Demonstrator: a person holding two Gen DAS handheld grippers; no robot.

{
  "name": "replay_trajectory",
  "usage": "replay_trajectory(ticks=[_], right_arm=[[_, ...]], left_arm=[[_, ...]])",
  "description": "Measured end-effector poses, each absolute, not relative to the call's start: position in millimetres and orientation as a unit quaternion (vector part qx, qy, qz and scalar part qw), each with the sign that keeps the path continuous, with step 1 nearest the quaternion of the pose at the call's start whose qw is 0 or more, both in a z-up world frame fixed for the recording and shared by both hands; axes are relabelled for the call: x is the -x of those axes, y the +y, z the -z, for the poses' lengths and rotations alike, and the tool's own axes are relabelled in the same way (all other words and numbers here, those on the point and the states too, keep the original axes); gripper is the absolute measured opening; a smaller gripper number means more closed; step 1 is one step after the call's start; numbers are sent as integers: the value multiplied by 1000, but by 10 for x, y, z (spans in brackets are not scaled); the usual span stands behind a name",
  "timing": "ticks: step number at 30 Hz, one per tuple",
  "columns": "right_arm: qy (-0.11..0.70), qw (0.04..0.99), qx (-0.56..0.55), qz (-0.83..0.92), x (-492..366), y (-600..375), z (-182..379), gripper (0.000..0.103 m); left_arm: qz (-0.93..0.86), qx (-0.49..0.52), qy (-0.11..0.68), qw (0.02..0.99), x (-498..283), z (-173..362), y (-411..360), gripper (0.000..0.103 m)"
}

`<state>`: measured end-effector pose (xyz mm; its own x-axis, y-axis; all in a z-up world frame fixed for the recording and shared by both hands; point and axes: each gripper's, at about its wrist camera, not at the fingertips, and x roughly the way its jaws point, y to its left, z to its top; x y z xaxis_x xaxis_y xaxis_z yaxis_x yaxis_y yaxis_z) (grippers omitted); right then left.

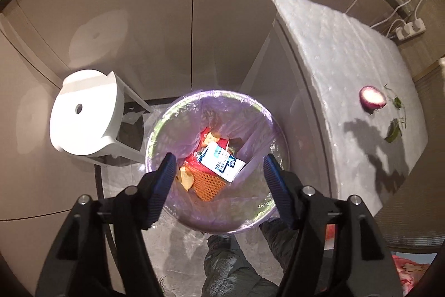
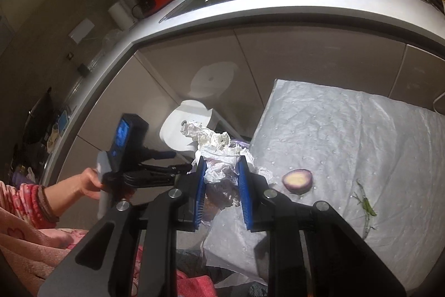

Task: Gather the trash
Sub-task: 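Carry the white tissue over the bin and open the right tool, then move the left tool to the purple onion slice and grasp it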

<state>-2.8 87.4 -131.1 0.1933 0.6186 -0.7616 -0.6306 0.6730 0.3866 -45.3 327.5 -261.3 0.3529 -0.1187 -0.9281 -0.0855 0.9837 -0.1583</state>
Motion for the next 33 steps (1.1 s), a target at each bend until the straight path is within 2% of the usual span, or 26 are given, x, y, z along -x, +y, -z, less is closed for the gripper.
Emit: replay_trajectory(ticks=[4, 9, 16, 18, 20, 27, 33], right_arm=[[512, 745, 41, -425, 103, 1404, 1689, 22], [537, 710, 96, -445, 197, 2033, 2192, 22], [558, 692, 173, -424, 238, 2532, 2704, 27], [569, 685, 185, -415, 236, 2586, 2814, 37], [574, 686, 183, -409, 233, 2594, 2856, 52], [570, 704, 125, -406, 95, 2391, 2569, 65], [509, 771, 32, -382, -60, 1617, 1736, 86]], left_arm=[[-21, 86, 528, 845, 735, 2126, 3411, 84], [-54, 107, 507, 853, 995, 1753, 3569, 90], [-82, 101, 492, 861, 1189, 1567, 3624, 95], [-83, 96, 492, 861, 1210, 1554, 3618, 95], [-84, 91, 491, 862, 1221, 1546, 3604, 95], [-76, 80, 490, 865, 1233, 1498, 3531, 95], [-47, 65, 477, 875, 1131, 1434, 3294, 95]])
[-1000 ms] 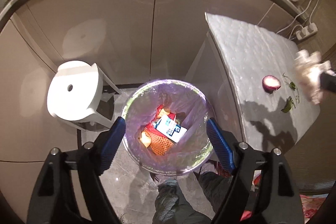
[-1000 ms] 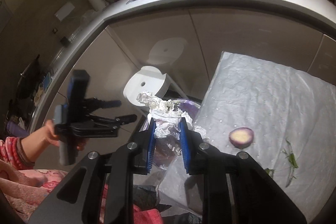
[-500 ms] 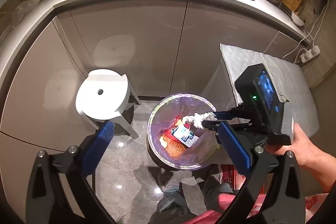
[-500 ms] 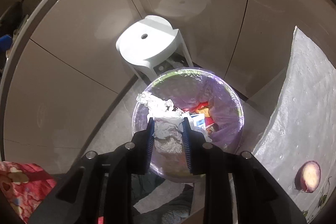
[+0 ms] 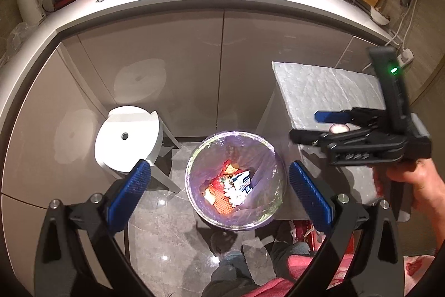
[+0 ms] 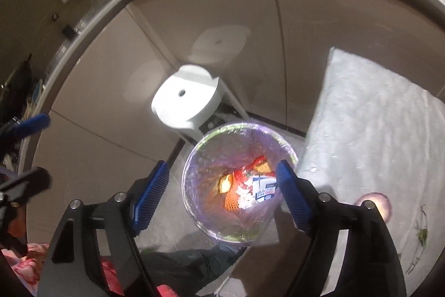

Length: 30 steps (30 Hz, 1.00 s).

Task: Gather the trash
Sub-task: 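Move the left tool to the purple onion slice and grasp it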

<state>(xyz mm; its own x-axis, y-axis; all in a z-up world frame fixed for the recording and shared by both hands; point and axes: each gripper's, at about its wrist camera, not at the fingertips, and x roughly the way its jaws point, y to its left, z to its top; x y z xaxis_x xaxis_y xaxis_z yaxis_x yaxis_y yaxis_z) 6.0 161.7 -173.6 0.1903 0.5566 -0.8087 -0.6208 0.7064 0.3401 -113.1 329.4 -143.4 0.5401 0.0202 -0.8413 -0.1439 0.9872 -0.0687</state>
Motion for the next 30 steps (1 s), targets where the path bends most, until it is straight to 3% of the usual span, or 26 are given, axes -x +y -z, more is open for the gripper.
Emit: replay_trajectory(ticks=[5, 9, 17, 30], right_arm=[[452, 834, -24, -315, -111, 628, 1119, 99], [435, 865, -52, -246, -84, -124, 888, 100], [435, 886, -94, -133, 146, -1203, 919, 100], [448, 885, -104, -71, 309, -1935, 998, 100]], left_arm=[[9, 48, 471, 881, 936, 1455, 2907, 95], [74, 25, 461, 884, 741, 1517, 2476, 95], [161, -16, 469, 868, 225, 1923, 1691, 95], [139, 24, 542, 829, -468, 2625, 1142, 92]])
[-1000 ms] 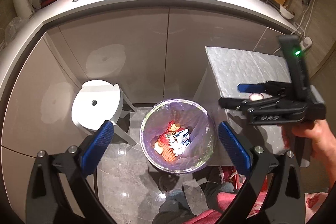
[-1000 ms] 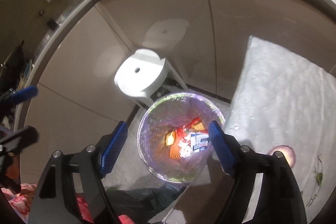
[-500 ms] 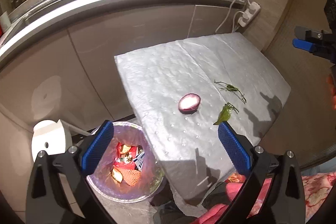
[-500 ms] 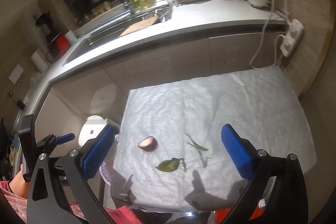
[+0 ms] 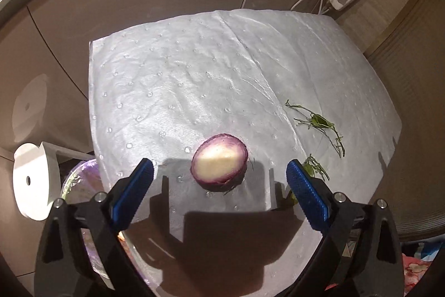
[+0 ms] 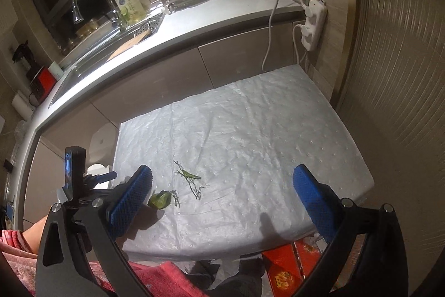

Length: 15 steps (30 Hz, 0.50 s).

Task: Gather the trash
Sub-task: 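Move the left tool to the purple onion slice and grasp it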

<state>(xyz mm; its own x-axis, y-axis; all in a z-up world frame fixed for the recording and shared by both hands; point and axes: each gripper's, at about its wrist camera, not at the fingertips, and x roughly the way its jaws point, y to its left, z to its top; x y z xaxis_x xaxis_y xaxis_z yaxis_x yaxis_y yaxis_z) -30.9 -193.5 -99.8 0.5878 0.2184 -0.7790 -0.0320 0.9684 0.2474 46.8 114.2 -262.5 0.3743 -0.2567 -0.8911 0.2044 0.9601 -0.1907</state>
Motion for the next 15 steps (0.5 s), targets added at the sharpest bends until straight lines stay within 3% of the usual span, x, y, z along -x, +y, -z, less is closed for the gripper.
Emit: replay_trajectory(ticks=[5, 15], right_arm=[[456, 881, -101, -72, 299, -2043, 1038, 100], [469, 874, -91, -82, 255, -2157, 1086, 100]], left_arm=[[118, 22, 552, 825, -523, 2744, 1037, 85], [81, -18, 550, 831, -528, 2866, 850, 59]])
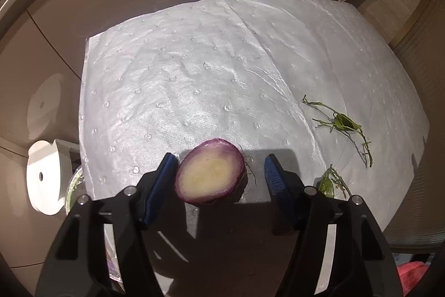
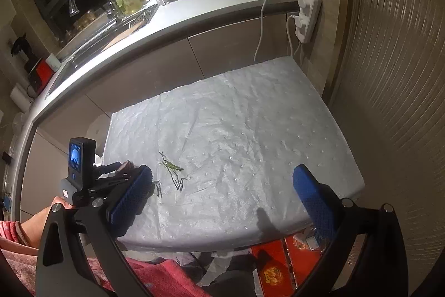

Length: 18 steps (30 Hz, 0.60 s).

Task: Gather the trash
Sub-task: 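Move the left tool to the purple onion slice and grasp it, then grasp the green leaf sprig with the right tool while the left tool holds the onion slice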

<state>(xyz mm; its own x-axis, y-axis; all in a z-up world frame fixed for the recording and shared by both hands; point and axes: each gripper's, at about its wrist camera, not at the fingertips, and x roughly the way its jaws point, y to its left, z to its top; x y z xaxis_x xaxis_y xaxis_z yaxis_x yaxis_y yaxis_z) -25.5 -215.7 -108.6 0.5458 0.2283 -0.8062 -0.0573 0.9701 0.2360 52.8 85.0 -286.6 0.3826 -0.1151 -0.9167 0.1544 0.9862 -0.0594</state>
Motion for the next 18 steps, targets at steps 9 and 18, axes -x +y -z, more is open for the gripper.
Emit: replay_trajectory(ticks=[9, 18], right_arm=[[474, 871, -69, -105, 207, -2022, 1147, 100], [483, 852, 23, -201, 236, -1304, 1476, 100]], left_arm=[[69, -27, 545, 835, -528, 2810, 876, 40], [75, -11, 512, 856, -339, 2353, 1032, 40]])
